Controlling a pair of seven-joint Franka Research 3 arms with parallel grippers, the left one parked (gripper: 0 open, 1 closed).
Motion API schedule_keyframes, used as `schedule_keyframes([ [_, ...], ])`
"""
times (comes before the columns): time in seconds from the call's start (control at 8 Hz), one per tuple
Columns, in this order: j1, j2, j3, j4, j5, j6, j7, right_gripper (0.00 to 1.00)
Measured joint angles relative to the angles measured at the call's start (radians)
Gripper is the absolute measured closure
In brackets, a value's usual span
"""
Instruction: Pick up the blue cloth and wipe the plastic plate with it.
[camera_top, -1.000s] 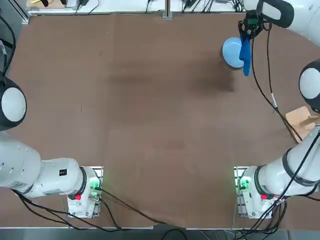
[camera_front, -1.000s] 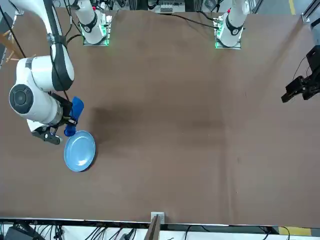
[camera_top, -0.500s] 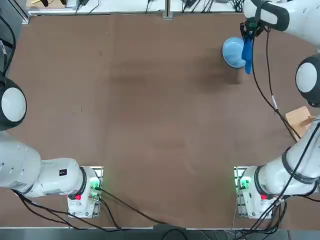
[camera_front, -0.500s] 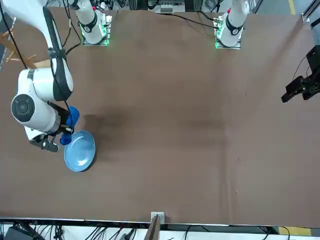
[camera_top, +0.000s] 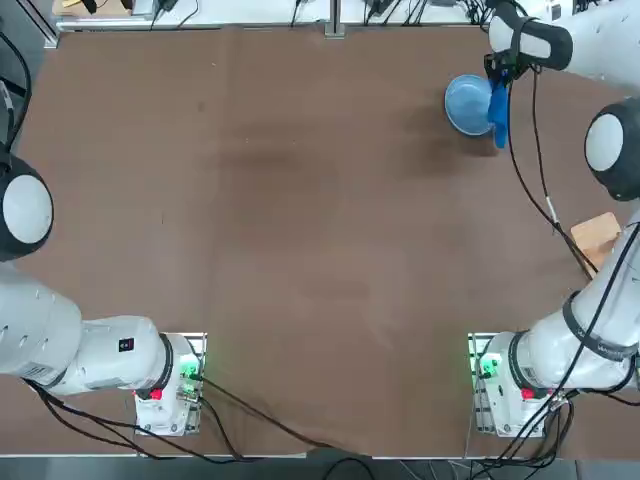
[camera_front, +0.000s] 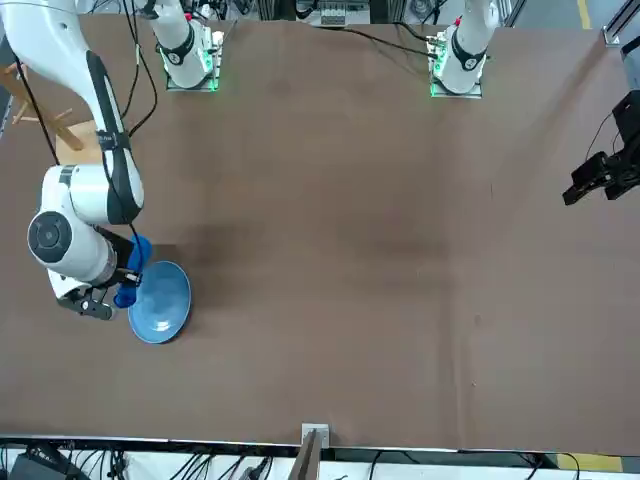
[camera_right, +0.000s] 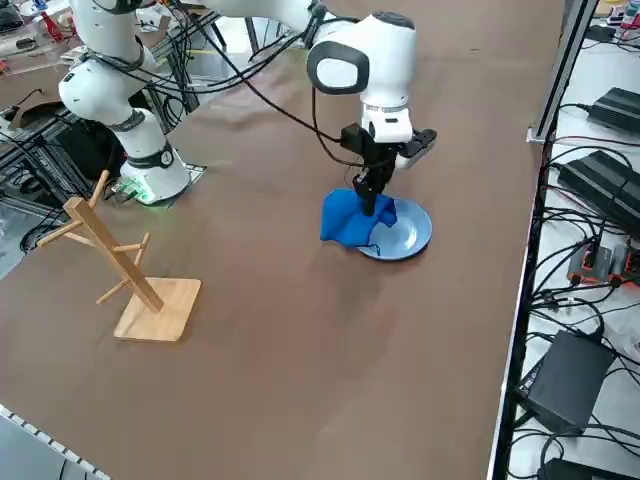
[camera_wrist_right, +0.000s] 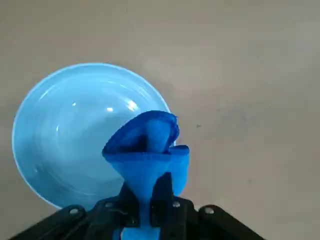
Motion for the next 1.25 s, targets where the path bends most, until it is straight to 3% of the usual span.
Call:
schedule_keyframes([
  [0.38,0.005,0.048,0.008,0.02,-0.004,0.117,-0.003,0.92],
  [0.75,0.0,0.073,0.008,0.117,-0.02,0.122,-0.092,0.92],
  [1.25,-0.002,0.141,0.009,0.12,0.024,0.24,-0.082,0.92],
])
